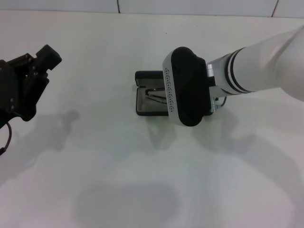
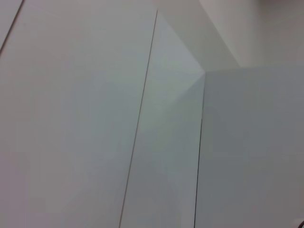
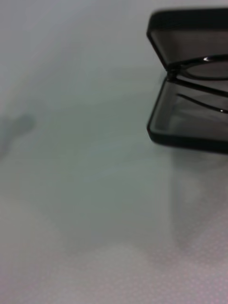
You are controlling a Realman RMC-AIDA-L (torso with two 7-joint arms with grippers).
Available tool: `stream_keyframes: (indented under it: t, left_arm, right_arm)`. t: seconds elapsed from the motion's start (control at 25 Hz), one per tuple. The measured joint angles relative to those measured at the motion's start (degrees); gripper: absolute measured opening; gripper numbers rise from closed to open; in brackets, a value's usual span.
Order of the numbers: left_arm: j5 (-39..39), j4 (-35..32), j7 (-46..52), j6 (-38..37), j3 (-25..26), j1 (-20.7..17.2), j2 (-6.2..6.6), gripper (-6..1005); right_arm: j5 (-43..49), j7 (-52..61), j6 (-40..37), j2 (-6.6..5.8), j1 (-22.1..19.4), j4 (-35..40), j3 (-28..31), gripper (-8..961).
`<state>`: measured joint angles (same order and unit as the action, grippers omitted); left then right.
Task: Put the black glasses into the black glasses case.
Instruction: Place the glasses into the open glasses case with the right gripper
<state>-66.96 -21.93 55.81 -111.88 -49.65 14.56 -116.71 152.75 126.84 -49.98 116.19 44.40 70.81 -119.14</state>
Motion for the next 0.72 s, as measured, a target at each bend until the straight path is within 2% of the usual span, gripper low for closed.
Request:
stream_keyframes:
  t: [0.72]
  left_arm:
    - [0.23,0.05,0.0,1.39,0.0,0.32,0.0,45]
  right_arm:
    - [0.61,-0.56,4.17,0.0,0.34,-2.4,-1.99,111]
